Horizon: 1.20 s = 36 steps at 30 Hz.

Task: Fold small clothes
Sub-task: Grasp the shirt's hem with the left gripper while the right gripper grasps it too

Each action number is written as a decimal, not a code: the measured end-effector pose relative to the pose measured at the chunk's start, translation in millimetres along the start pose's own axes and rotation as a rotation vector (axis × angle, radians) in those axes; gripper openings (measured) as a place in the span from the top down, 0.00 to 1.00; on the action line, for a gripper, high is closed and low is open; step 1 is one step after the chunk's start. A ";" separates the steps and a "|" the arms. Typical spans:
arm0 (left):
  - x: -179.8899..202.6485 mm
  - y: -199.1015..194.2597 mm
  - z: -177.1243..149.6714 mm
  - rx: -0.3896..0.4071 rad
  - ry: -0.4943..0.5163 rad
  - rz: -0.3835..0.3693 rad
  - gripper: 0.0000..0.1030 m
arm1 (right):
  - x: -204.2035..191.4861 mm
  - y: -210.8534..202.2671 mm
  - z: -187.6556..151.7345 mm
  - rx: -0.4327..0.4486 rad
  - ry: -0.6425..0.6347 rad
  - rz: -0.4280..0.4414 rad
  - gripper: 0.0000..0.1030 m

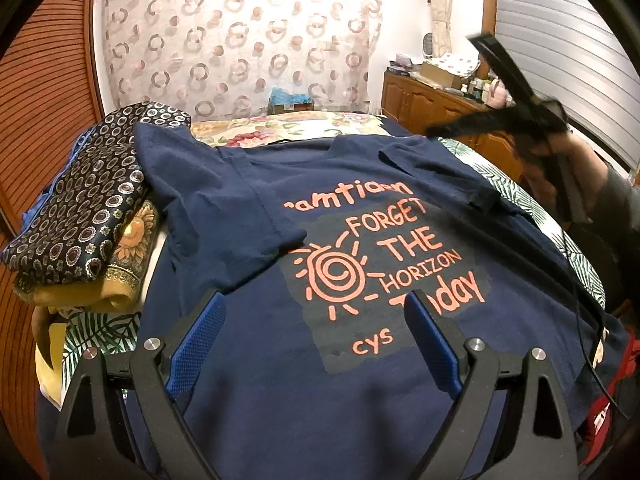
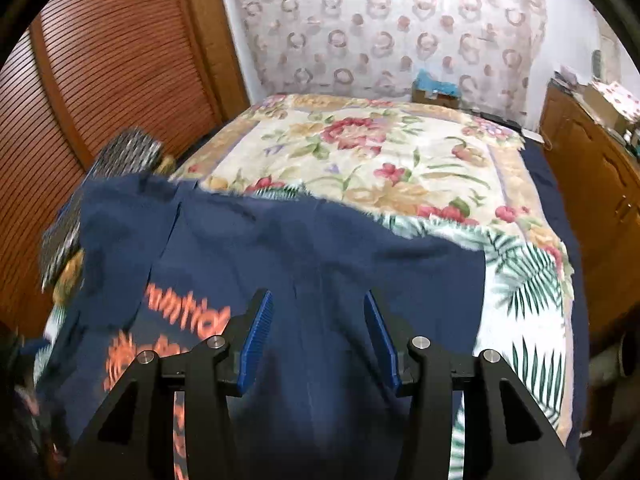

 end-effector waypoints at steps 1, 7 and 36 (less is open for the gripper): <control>-2.2 0.7 0.6 0.002 -0.003 0.002 0.11 | -2.8 -7.9 -6.2 -0.009 -0.017 -0.013 0.52; -29.7 -1.0 14.4 0.035 -0.039 0.018 0.11 | 25.7 -9.2 -28.7 -0.055 -0.039 -0.134 0.50; -161.7 88.0 126.3 -0.113 -0.067 0.143 0.63 | 69.5 41.7 -31.3 -0.002 0.069 -0.155 0.40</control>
Point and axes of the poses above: each gripper's, at about its wrist camera, not at the fingertips, and y roughly the way its jaws point, x to its right, z to its top, the point moved 5 cm from there along y, roughly the way its jaws point, and after that the axes turned 1 degree about -x, right-handed, at the moved point
